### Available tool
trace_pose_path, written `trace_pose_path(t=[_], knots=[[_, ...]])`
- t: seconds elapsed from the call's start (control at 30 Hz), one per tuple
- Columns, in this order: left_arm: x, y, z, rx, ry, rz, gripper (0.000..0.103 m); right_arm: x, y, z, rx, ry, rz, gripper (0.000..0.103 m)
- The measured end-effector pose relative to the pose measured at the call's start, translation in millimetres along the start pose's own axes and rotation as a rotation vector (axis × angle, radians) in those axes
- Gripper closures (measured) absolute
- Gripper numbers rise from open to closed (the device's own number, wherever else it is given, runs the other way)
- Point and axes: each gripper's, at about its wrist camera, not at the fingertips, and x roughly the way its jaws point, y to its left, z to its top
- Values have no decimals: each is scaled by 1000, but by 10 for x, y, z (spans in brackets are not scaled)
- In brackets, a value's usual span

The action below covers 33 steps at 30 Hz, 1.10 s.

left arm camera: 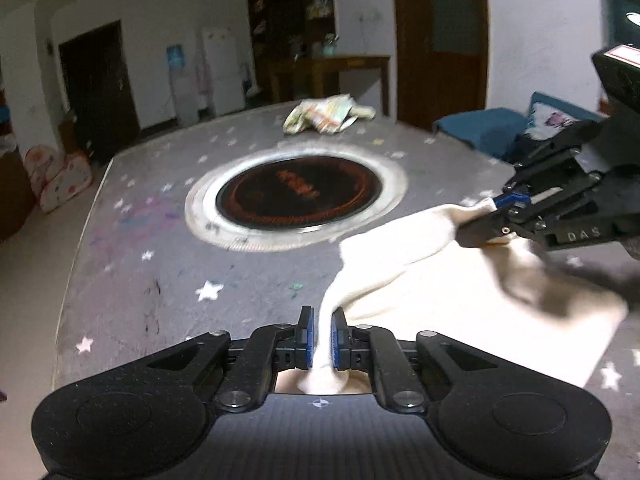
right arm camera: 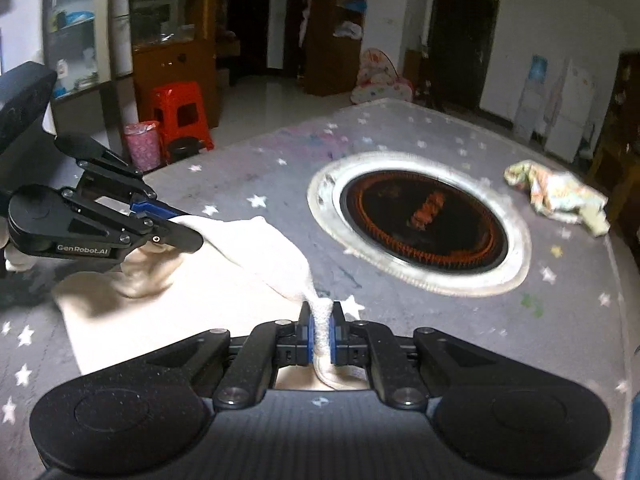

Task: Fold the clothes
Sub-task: 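Lift the hem with both grippers and fold it over toward the collar, then open both grippers and release the folded sweatshirt onto the table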

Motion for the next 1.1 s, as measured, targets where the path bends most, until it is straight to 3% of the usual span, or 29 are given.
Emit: trace_pose_path(t=[0.13, 0.4, 0.5, 0.63, 0.77, 0.97, 1.1], knots=[[112, 116, -17, -33, 27, 43, 75, 189, -53, -70, 48, 19, -18, 85], [-53, 457, -53, -148, 6, 188, 75, -66, -136, -163, 97, -13, -53, 79], [-304, 402, -82, -176, -47, 161, 75, -248, -113, -233, 117, -27, -48, 72], [-546, 151, -128, -202, -98, 42, 75, -431, -64, -400, 156, -29, -38, 68], [-568, -113, -209, -207, -100, -45, 67, -482, -61, -579, 203, -15, -68, 67], [-382, -137, -347, -268, -34, -61, 66, -459, -95, -604, 274, -57, -58, 68], [-313, -42, -442, -313, -8, -46, 67, -274, -112, -612, 284, -34, -57, 67]])
